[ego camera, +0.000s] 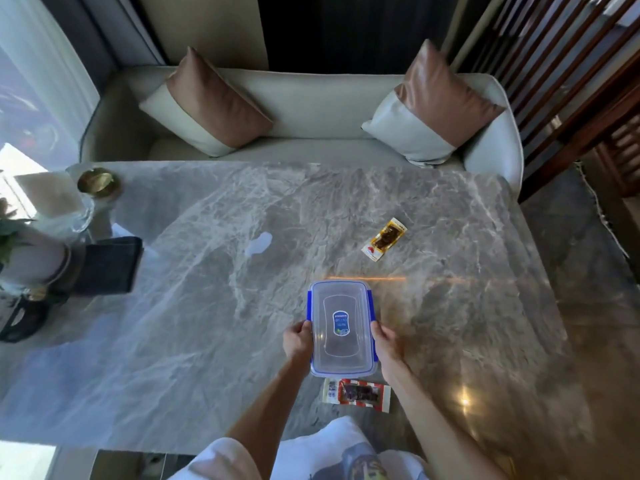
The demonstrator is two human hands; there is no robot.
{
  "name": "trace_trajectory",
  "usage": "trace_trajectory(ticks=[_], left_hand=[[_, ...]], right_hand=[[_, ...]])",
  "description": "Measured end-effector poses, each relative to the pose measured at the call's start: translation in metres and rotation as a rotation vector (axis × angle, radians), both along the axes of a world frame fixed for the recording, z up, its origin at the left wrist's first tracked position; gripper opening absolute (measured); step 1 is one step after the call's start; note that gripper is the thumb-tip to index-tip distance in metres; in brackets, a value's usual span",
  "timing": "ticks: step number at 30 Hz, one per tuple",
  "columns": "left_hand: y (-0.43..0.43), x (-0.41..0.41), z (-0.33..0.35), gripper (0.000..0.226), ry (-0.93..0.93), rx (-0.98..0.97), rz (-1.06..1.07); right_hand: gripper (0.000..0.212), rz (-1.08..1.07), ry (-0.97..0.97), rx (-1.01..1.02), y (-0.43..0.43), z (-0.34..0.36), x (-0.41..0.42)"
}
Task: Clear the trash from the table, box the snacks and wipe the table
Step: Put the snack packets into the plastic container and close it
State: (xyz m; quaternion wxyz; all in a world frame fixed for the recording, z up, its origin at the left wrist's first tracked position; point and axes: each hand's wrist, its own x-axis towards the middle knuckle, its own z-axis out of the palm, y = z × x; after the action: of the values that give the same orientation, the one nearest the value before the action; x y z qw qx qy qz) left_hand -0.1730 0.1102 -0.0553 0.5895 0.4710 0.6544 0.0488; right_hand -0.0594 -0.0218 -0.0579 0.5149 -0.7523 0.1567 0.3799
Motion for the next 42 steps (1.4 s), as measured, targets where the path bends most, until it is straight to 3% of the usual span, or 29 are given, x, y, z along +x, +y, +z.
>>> trace_trajectory(ticks=[7,15,20,22,25,30,37,42], left_hand=[[-0.007,0.011,0.011,0.027,0.112,0.099,0.099],[-0.003,-0.01,-0.006,0.022,0.155,0.116,0.091],[0.007,-0.018,-0.012,0.024,0.16,0.123,-0.04],[0.013,-0.024,-0.012,0.027,0.176,0.098,-0.089],[0.027,-0.023,0.003,0.03,0.125,0.217,-0.166],[0.042,0.001,0.016,0.016,0.11,0.137,-0.334],[0.043,0.011,0.032,0.025,0.134,0.098,-0.371],[0.05,0.012,0.041,0.019,0.124,0.054,-0.391]], right_hand=[[0.032,-0.025,-0.11,-0.143,0.003,-0.005,-0.009],[0.035,0.093,0.002,-0.094,0.002,-0.005,-0.007],[0.038,0.085,0.105,-0.102,0.004,-0.01,0.002],[0.038,0.136,0.031,-0.119,0.001,-0.007,0.006],[0.046,0.192,-0.15,-0.142,-0.007,0.002,0.013],[0.05,0.471,-0.141,-0.089,-0.003,0.032,-0.007],[0.042,0.396,-0.228,-0.081,0.01,0.038,-0.012],[0.036,0.393,-0.275,0.018,0.008,0.036,0.001]])
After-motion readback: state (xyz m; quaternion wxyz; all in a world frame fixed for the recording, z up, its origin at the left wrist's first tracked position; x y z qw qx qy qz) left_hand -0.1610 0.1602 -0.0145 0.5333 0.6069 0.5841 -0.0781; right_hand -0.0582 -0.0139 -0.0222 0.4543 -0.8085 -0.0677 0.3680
